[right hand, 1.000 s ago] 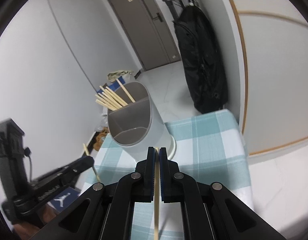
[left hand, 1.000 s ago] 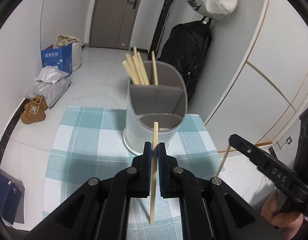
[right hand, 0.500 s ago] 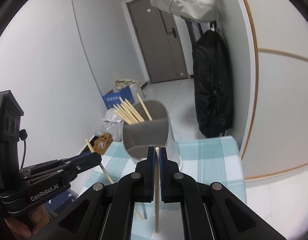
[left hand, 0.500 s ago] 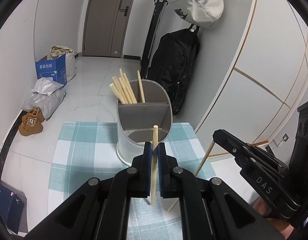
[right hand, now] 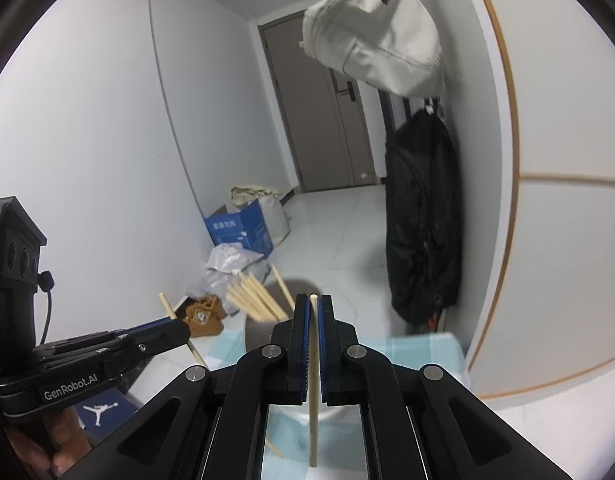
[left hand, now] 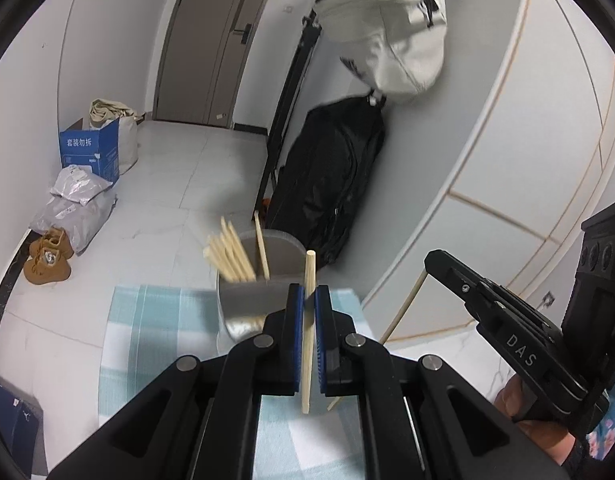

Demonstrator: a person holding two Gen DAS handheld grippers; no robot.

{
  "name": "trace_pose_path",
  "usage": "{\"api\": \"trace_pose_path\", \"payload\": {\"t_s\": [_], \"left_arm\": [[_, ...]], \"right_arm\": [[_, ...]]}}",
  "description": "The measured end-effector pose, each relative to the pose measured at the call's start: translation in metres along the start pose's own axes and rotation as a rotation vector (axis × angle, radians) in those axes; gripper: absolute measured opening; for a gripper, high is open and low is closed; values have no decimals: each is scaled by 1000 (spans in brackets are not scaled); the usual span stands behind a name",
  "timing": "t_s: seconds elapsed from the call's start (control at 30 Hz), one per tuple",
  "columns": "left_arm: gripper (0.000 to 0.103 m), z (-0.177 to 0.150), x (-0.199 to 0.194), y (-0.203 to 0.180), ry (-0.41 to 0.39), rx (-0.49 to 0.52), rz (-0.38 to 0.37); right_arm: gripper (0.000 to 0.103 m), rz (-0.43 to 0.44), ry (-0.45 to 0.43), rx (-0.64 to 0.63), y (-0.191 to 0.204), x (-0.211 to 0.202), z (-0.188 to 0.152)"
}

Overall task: Organize utensils
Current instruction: 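Raise both held chopsticks and carry them over the white holder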

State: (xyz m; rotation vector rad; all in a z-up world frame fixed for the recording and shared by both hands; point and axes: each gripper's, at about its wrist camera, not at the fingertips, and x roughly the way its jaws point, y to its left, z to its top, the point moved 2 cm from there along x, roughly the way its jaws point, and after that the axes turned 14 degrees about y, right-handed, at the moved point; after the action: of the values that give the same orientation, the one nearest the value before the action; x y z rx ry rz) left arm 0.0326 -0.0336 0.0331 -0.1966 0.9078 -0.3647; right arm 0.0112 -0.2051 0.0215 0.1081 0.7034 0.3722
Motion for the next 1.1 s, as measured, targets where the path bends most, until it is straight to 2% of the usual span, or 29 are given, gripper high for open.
{"api": "trace_pose_path", "payload": {"t_s": [0.27, 0.53, 0.73, 1.1], "left_arm": [[2, 44, -11, 2, -77, -28, -31], [2, 75, -7, 31, -134, -117, -80], [2, 78, 15, 49, -116, -150, -64], [2, 81, 40, 69, -112, -205, -65]], "right_arm": [[3, -10, -42, -60, 11, -1, 68], [3, -29, -58, -124, 28, 21, 116], [3, -34, -63, -173, 40, 44, 132], [3, -27, -1, -223, 41, 93, 129]]}}
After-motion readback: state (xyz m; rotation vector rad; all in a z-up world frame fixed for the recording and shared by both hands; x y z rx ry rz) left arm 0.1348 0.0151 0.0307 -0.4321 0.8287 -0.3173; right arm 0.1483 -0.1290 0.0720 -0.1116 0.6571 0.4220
